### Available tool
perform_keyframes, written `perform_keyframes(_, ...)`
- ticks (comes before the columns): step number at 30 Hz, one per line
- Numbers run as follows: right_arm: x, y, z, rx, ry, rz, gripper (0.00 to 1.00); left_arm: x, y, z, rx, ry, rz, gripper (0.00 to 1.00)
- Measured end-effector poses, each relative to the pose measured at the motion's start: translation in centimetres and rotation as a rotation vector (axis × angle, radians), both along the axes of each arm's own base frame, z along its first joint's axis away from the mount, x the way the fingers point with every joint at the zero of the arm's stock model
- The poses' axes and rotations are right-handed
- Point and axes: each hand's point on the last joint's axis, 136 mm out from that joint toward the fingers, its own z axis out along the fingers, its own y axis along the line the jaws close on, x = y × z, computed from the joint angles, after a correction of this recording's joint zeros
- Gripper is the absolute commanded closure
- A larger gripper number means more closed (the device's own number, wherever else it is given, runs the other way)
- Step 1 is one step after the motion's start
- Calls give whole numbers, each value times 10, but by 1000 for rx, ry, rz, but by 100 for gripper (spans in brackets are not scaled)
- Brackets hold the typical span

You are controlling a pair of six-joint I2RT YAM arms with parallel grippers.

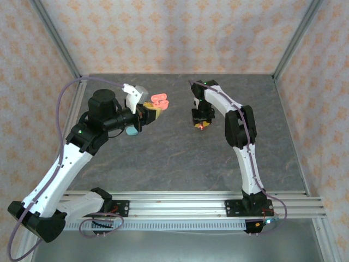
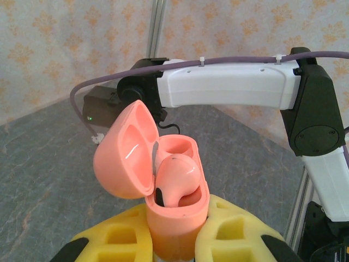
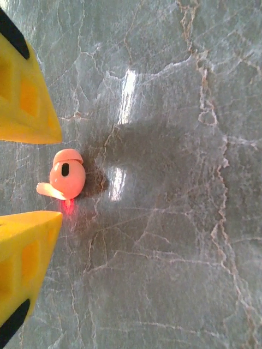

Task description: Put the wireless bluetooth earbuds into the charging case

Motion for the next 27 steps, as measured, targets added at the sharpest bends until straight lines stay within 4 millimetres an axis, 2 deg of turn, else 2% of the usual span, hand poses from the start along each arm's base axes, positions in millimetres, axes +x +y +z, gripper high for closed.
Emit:
perform_keyframes(10, -4, 2, -12, 8, 36, -2, 70, -5, 3, 4, -3, -8, 3, 100)
perform_keyframes(17, -4, 2, -13, 8, 38, -4, 75, -12, 7, 10, -9, -28, 13, 100)
perform_keyframes(23, -6, 1, -11, 28, 25, -29, 78, -14, 10, 8, -7, -26, 22, 100)
perform_keyframes(27, -17, 1, -10, 48, 30, -57, 79, -15, 10, 5, -5, -20, 23, 100)
